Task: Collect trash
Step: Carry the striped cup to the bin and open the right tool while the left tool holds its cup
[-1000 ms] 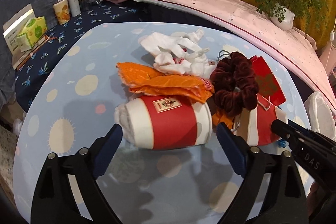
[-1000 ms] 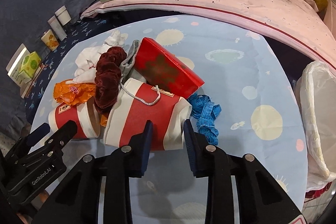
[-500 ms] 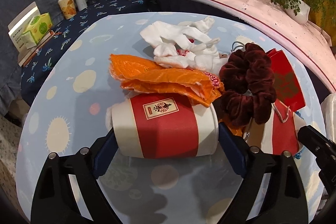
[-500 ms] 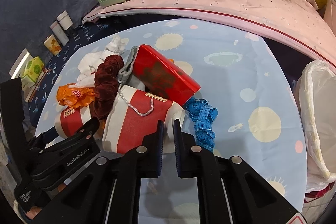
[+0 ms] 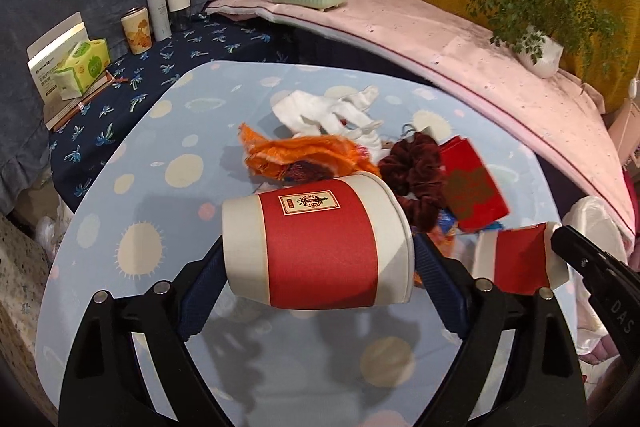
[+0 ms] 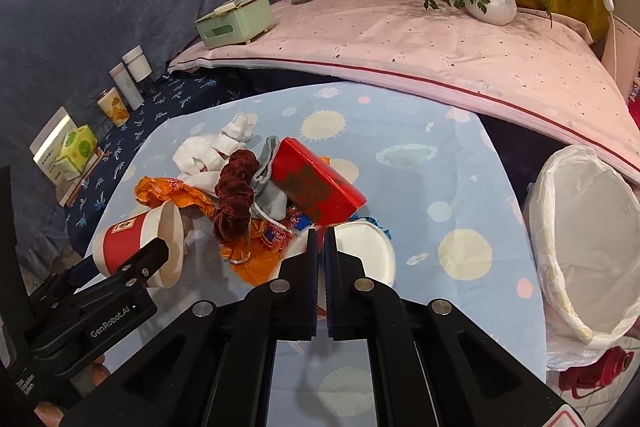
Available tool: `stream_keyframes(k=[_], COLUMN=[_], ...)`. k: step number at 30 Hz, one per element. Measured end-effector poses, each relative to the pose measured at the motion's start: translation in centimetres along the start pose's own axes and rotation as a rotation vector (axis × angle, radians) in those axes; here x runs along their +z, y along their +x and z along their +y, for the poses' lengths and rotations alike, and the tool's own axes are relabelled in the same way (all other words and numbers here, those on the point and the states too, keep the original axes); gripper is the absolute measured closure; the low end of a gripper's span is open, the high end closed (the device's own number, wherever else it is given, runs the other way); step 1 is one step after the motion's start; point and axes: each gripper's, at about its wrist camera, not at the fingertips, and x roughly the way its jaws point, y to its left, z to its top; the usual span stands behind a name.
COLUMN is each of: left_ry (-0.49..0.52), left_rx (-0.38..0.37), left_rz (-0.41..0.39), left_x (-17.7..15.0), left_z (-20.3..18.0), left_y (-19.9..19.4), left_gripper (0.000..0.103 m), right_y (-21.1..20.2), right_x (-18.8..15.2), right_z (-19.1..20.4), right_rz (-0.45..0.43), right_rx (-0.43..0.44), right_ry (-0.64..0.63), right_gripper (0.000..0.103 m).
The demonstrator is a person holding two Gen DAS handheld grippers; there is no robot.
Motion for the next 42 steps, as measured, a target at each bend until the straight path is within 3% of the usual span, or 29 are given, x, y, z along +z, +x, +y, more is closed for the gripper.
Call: stream_keyframes(k=[12, 22, 34, 42], left_ry=[0.065, 0.198, 0.357, 0.414], left_rx=[-0.122, -0.258, -0.420, -0.457], left_rz=[-0.042, -0.036, 0.009, 0.036], left_x=[-0.3, -0.7, -2.2, -2.5], left_z=[-5.3, -13.9, -25.9, -31.5], left_y=[-4.8, -6.0, -4.6, -2.3], left_gripper=[0.018, 0.018, 0.018, 0.017], right_y=[-6.1, -9.9, -9.9, -8.5], right_x=[0.7, 1.4, 0.5, 0.0], right_z=[-3.8, -11.7, -22.7, -27.7], right_rz=[-0.118, -0.194, -0.181, -0.144], right_rx=[-0.041, -0.141, -0.255, -0.287], right_ry=[0.039, 0.131, 0.272, 0.342], right_gripper=[0.101, 0.101, 0.101, 0.100])
